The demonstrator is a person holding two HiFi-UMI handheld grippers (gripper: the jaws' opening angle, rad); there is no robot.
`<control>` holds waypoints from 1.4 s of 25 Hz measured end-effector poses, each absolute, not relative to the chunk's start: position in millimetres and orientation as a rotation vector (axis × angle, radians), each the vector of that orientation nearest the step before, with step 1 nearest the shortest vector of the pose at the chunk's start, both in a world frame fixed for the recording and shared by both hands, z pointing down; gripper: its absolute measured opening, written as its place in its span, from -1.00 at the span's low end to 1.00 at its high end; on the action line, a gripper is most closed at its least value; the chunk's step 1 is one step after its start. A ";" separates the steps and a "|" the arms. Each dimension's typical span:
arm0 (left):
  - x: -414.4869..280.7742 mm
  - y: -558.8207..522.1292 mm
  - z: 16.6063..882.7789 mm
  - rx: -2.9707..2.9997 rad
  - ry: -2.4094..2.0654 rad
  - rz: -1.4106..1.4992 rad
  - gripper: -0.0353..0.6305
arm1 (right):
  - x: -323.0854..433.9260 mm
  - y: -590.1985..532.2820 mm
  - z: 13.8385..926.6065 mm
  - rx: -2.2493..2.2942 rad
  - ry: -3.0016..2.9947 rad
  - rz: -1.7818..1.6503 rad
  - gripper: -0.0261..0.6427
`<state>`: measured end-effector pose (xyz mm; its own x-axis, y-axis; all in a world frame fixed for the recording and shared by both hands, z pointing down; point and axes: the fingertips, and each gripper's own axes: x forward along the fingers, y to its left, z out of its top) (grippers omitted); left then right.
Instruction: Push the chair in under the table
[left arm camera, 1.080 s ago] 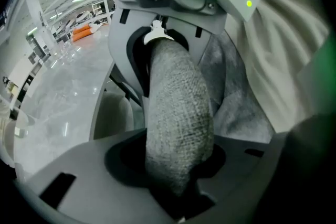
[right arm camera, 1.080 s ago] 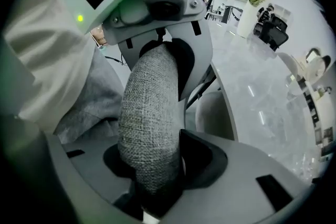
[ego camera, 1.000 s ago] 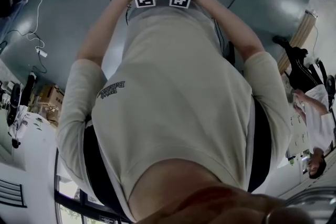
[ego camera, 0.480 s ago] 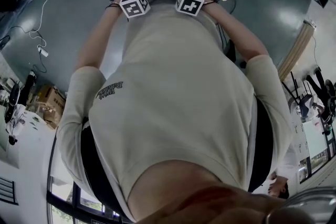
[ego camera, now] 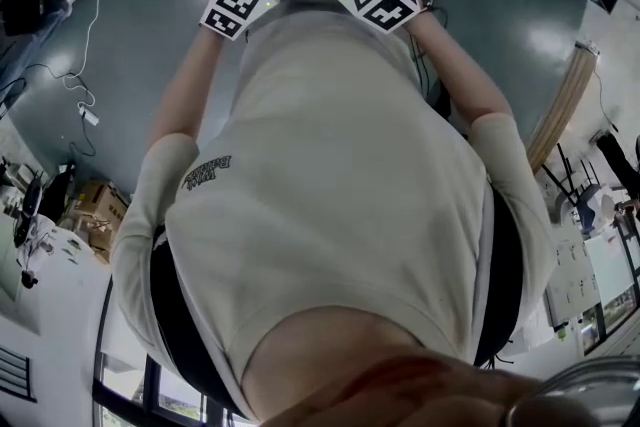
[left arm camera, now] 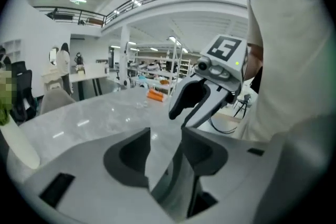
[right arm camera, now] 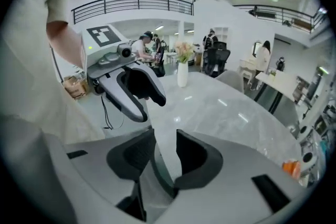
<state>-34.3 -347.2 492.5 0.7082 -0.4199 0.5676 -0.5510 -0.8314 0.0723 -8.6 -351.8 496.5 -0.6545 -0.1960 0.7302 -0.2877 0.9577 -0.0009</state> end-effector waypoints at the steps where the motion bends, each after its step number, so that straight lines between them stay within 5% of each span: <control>1: -34.1 -353.2 478.2 2.712 -0.797 0.778 -0.34 | -10.6 -358.9 484.5 0.380 -2.323 0.144 -0.52; 8: -51.4 -388.5 375.1 2.834 -1.088 0.529 -0.62 | -19.3 -392.2 393.4 0.609 -2.479 0.122 -0.55; 19: -71.8 -400.2 243.6 2.864 -1.278 0.205 -0.77 | -26.4 -405.6 258.8 0.905 -2.693 -0.070 -0.69; 35: -99.7 -367.7 175.2 2.910 -1.366 0.029 -0.86 | -32.4 -366.9 169.0 1.124 -2.823 -0.170 -0.89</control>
